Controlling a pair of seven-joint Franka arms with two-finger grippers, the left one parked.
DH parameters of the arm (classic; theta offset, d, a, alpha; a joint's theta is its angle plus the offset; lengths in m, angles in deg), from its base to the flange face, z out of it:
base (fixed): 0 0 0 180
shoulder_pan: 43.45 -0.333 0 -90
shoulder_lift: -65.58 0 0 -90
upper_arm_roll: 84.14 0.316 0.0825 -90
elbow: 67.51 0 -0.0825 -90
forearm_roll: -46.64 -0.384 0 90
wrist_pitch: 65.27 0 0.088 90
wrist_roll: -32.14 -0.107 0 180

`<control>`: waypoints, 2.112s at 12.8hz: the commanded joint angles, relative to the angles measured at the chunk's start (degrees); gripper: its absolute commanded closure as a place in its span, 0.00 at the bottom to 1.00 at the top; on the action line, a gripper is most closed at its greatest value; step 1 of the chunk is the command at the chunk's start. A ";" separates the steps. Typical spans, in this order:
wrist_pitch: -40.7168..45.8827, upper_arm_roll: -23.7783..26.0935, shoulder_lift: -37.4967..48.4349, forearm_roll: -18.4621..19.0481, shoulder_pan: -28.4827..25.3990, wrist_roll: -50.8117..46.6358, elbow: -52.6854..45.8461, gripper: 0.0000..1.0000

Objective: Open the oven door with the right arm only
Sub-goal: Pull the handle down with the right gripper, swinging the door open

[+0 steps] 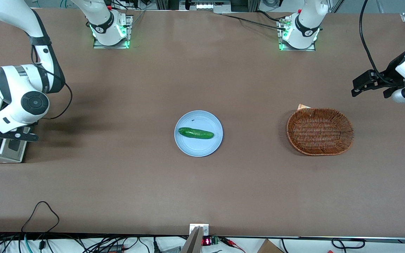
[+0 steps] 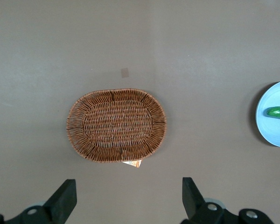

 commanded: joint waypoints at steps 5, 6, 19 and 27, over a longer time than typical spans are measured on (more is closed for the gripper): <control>-4.78 -0.15 -4.52 -7.26 0.10 -0.62 -1.69 1.00; -5.57 -0.15 -5.40 -8.40 0.02 -0.62 -2.04 1.00; -7.42 1.35 -13.04 -14.92 0.02 -0.53 -6.70 1.00; -7.42 1.43 -15.25 -15.53 0.01 -0.62 -7.67 0.99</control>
